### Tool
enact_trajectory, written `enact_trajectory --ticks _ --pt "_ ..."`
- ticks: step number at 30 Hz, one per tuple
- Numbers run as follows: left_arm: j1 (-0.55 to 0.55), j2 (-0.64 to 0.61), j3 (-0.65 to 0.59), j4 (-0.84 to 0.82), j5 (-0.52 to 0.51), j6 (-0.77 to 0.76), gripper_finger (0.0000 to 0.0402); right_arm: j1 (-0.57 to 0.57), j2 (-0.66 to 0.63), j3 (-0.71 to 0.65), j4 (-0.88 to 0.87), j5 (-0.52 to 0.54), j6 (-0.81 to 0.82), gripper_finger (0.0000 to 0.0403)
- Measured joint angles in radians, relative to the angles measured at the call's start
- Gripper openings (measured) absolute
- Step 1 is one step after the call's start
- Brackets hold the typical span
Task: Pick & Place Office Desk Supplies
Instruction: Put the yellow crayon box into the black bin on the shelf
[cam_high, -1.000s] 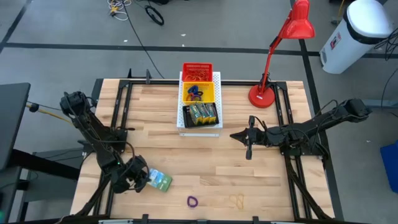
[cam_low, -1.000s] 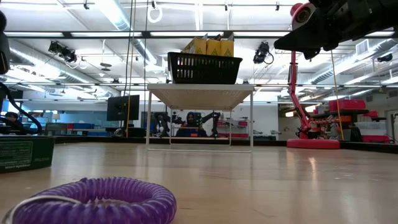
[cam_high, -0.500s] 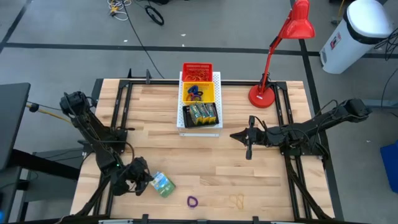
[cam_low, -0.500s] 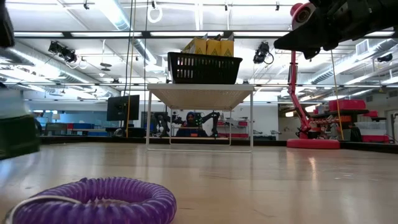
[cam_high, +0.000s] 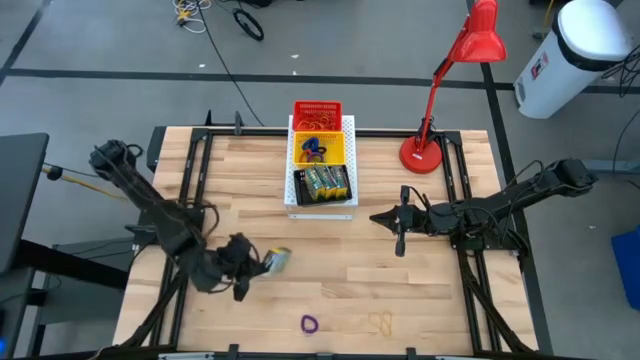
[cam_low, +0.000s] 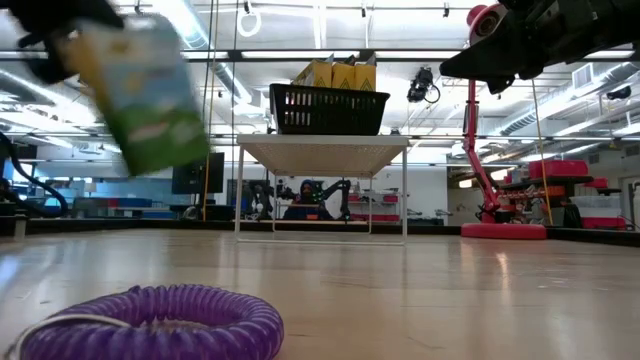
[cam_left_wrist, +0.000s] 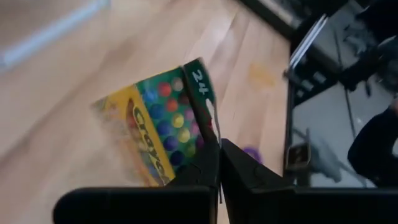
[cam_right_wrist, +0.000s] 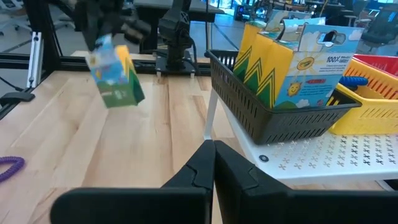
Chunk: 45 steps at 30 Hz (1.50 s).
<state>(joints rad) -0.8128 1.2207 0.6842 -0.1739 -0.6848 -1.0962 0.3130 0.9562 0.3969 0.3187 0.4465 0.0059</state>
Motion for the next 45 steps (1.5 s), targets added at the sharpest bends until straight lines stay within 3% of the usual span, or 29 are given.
enact_trajectory --ticks 11,28,45 --pt "0.172 -0.151 0.124 -0.064 -0.055 0.220 0.0008 0.000 0.000 0.000 0.000 0.000 -0.003 0.0011" --pt "0.392 -0.278 0.205 -0.070 -0.013 0.346 0.0012 0.000 0.000 0.000 0.003 0.000 -0.004 0.0011" --pt "0.623 -0.242 0.206 -0.016 0.177 0.318 0.0013 0.000 0.000 0.000 0.016 0.000 -0.022 0.0011"
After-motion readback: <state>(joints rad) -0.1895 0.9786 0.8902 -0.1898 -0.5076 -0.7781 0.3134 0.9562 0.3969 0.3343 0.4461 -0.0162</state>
